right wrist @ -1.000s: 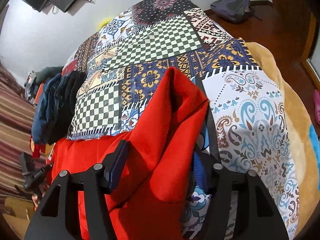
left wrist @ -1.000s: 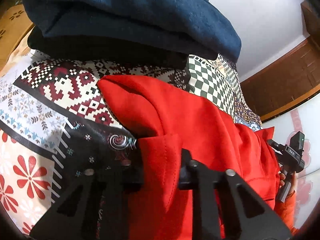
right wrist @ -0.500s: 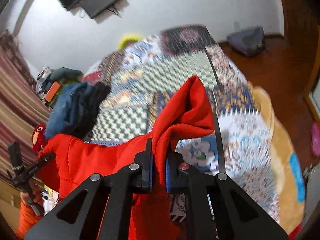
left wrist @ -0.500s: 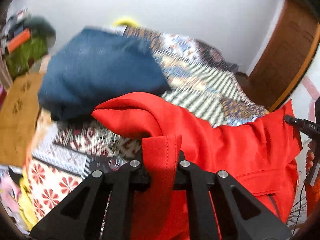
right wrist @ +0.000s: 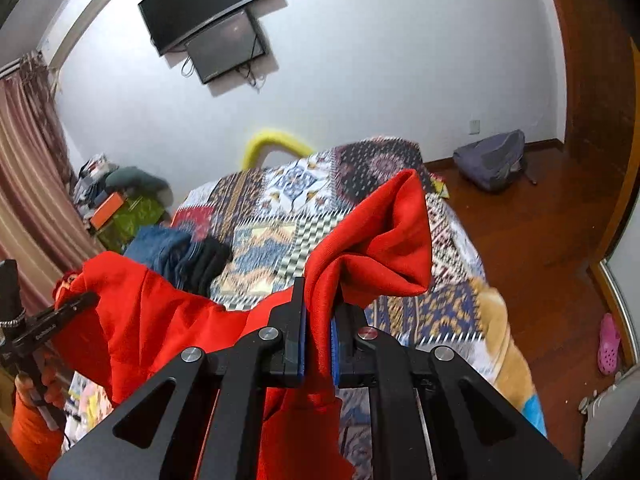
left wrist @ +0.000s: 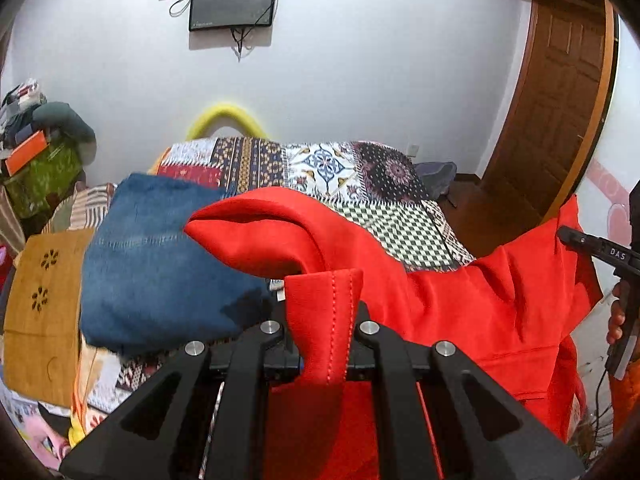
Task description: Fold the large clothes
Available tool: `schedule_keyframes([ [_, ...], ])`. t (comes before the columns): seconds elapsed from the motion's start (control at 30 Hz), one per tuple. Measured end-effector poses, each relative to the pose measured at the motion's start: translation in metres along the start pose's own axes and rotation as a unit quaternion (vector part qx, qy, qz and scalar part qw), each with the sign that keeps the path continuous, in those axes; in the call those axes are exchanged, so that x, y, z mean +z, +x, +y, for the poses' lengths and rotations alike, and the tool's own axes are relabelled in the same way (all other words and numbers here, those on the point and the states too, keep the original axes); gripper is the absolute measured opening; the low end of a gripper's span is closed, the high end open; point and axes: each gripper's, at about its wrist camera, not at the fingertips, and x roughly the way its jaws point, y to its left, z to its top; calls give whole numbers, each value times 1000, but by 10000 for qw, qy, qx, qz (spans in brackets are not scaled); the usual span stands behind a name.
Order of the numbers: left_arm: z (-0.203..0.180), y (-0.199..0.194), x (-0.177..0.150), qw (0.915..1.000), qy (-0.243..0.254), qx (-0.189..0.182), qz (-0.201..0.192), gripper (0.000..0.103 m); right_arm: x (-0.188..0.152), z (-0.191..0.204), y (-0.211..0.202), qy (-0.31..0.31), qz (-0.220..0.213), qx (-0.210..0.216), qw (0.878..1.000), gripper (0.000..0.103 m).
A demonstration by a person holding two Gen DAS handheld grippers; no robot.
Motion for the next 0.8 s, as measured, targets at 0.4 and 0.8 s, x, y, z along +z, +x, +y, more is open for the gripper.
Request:
schedule_keyframes([
  [0.4,4,132,10,9909,340,917,927,19,6,-42,96,95,759,-953,9925,9],
  [0.8,29,105,-2,9906,142,1008,909,44,-5,-41,46,-536,703,-1338,9871,10],
])
